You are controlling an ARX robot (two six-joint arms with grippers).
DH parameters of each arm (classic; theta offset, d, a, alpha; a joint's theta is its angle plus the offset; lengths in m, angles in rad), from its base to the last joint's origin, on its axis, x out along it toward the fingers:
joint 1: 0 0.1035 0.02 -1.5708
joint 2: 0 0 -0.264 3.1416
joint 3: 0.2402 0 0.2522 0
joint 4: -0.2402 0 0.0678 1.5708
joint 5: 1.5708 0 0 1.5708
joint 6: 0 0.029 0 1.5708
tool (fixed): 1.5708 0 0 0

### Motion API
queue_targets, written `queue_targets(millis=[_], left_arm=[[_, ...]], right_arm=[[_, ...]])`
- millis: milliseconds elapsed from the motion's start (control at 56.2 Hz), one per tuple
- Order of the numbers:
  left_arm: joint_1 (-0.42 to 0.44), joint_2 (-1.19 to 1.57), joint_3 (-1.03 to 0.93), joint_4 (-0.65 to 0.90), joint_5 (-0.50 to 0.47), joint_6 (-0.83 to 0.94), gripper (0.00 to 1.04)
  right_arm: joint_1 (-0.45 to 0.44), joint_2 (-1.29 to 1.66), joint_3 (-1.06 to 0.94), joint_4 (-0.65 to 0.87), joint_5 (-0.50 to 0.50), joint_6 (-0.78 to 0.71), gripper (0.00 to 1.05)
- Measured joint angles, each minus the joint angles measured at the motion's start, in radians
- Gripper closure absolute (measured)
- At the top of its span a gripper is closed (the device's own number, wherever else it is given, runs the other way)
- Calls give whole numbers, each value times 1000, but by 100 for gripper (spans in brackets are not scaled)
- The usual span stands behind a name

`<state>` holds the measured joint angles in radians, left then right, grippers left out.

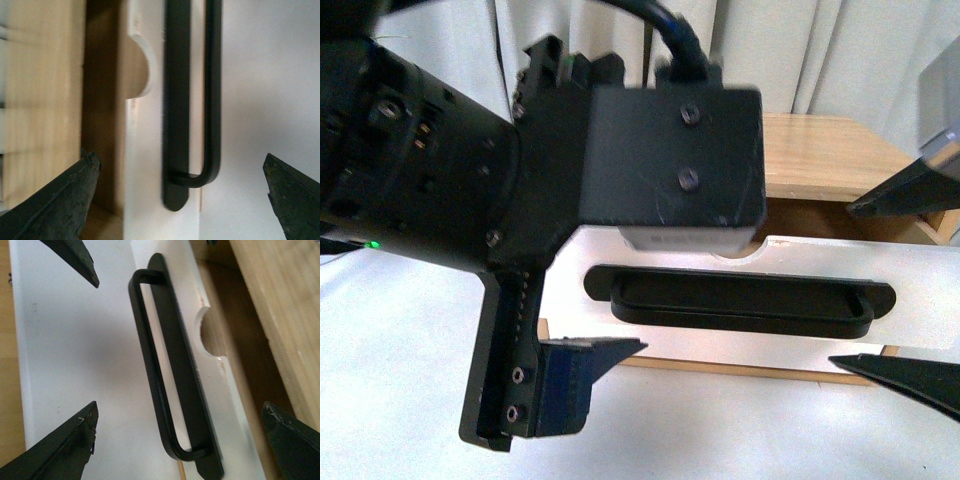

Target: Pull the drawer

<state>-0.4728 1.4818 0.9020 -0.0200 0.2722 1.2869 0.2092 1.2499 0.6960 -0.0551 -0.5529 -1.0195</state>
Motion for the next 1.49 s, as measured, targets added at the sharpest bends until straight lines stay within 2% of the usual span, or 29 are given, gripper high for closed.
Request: queue_targets(millis=[178, 267, 391, 498, 605, 694, 818, 943, 1174, 1263, 1298, 1352, 1405, 1494], left_arm=[[48, -101, -95, 154, 39, -125, 6], [94, -179, -174, 275, 40, -227, 6], [172, -336, -330, 427, -29, -470, 6], [236, -458, -435, 495, -72, -640, 6], [308, -610, -540, 487, -87, -809, 6], [360, -736, -597, 403, -50, -922, 6], [433, -856, -649, 311, -16, -1033, 6], [544, -964, -702, 231, -8, -1178, 6], [550, -974, -707, 233, -18, -1214, 7], [493, -997, -755, 340, -215, -1250, 22], [482, -1008, -766, 346, -248, -1260, 27], [478, -1028, -781, 347, -264, -1266, 36], [476, -1059, -801, 342, -270, -1271, 52], [476, -1101, -825, 322, -270, -1274, 74]], right_arm=[[-75, -97, -58, 120, -24, 74, 9], [-127, -177, -117, 230, -16, 160, 9], [-184, -329, -266, 431, 87, 368, 9], [-230, -429, -344, 495, 151, 483, 9], [-299, -534, -394, 501, 164, 595, 9], [-347, -612, -431, 519, 193, 677, 9], [-371, -708, -487, 503, 235, 749, 9], [-383, -797, -551, 464, 275, 829, 9], [-386, -802, -552, 462, 285, 863, 9], [-357, -833, -541, 337, 394, 935, 22], [-345, -845, -547, 307, 423, 956, 29], [-329, -863, -557, 297, 448, 978, 38], [-241, -898, -576, 286, 541, 995, 54], [-214, -933, -600, 277, 545, 1001, 74]])
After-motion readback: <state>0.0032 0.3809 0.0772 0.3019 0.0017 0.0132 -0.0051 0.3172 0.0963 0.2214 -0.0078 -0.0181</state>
